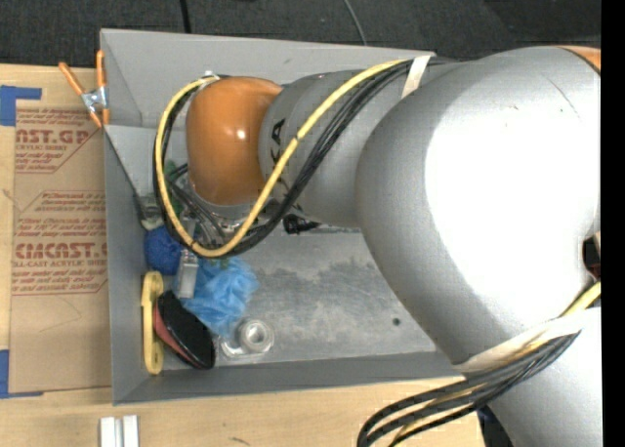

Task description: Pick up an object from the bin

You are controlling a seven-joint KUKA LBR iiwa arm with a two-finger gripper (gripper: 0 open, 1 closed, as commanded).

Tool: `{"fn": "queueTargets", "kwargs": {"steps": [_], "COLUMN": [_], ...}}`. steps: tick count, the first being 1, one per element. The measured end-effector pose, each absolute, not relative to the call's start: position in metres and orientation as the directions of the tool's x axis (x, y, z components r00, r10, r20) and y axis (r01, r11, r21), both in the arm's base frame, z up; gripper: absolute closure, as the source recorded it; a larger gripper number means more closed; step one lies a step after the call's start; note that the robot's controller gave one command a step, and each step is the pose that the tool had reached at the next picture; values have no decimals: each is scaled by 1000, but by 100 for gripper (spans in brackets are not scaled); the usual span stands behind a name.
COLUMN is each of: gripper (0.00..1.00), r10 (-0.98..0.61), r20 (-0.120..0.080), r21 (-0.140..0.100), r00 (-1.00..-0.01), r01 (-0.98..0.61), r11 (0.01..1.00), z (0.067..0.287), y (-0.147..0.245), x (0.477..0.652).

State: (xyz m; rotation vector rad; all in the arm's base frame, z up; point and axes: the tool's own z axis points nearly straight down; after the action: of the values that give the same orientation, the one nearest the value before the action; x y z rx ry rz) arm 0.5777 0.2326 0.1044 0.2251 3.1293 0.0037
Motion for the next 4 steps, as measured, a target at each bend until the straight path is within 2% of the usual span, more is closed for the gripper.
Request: {"fn": "queueTargets", "kwargs": {"steps": [1, 2, 4], "gripper": [0, 100, 100], "r10": [218, 326, 326], "r20": [-6, -9, -9], "r21": [4, 12, 12], "r00": [-976, -945, -945], "r01": [218, 326, 326], "r11": [976, 945, 945], "z": [87, 77, 79], "y": [241, 243, 243], "x": [575, 580, 580]}}
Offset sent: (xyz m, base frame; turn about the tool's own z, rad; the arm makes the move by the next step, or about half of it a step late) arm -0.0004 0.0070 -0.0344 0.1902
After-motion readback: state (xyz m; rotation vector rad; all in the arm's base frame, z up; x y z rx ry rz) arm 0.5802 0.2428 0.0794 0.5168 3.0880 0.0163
